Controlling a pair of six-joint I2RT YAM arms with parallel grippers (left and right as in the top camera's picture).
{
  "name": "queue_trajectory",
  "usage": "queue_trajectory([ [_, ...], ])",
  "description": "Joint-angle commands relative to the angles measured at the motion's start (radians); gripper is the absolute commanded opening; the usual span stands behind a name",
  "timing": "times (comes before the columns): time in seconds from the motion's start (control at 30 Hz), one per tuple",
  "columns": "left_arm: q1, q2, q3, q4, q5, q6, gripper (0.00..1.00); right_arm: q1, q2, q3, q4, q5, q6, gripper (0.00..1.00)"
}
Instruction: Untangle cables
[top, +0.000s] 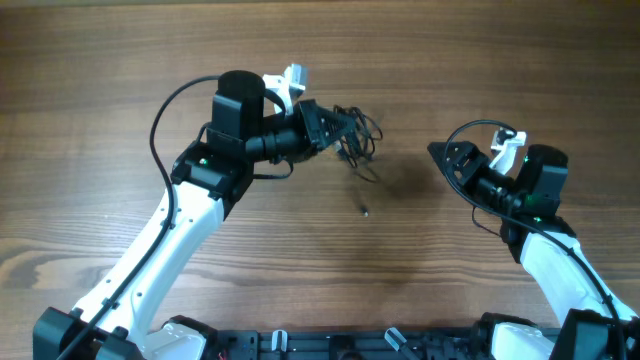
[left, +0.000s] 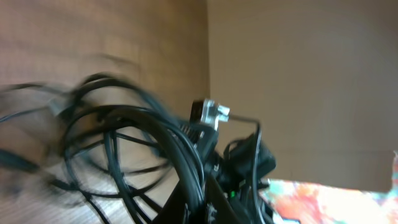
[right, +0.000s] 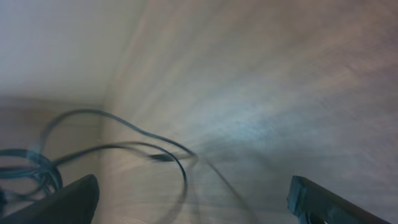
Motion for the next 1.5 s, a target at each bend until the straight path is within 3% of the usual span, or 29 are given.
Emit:
queue_trajectory([
  [0.0,0.032,-0.024,0.014,0.079,-0.064,-0.090,0.04,-0.001,0.013,-0.008,-0.064,0.111,0.031,1.00],
  [0.1,0.041,-0.024,0.014,0.085,-0.122,-0.292,0.04,-0.001,0.013,-0.008,-0.015,-0.045,-0.047,1.00],
  [0.23,0.036,-0.024,0.014,0.079,-0.185,-0.427,0.04,0.004,0.013,-0.008,0.152,-0.407,-0.229,1.00],
  [0.3,0.035,-0.024,0.014,0.079,-0.200,-0.505,0.04,0.022,0.013,-0.008,0.203,-0.471,-0.264,1.00],
  [0.53,0.020,-0.024,0.014,0.079,-0.200,-0.747,0.04,0.157,0.013,-0.008,0.299,-0.448,-0.306,1.00],
  [0.8,-0.042,-0.024,0.014,0.079,-0.206,-0.930,0.04,0.319,0.013,-0.008,0.443,-0.182,-0.287,1.00],
  [0.87,-0.060,-0.024,0.014,0.075,-0.221,-0.926,0.04,0.332,0.013,-0.008,0.461,-0.049,-0.203,0.96],
  [0.93,-0.074,-0.024,0.014,0.034,-0.221,-0.910,0.04,0.328,0.013,-0.008,0.502,0.127,-0.072,0.63],
  [1.0,-0.078,-0.024,0.014,-0.005,-0.209,-0.871,0.04,0.321,0.013,-0.008,0.550,0.195,-0.017,0.24],
  [1.03,-0.078,-0.024,0.014,-0.018,-0.193,-0.826,0.04,0.319,0.013,-0.008,0.568,0.219,0.000,0.10],
  [1.07,-0.077,-0.024,0.014,-0.032,-0.174,-0.782,0.04,0.310,0.013,-0.008,0.587,0.261,0.028,0.04],
  [1.23,-0.009,-0.024,0.014,-0.051,0.024,-0.560,0.04,0.206,0.013,-0.008,0.588,0.297,0.160,0.04],
  [1.37,0.087,-0.024,0.014,-0.066,0.159,-0.379,0.04,0.083,0.013,-0.008,0.606,0.137,0.238,0.04],
  [1.47,0.132,-0.024,0.014,-0.100,0.173,-0.245,0.04,0.020,0.013,-0.008,0.678,-0.039,0.240,0.04],
])
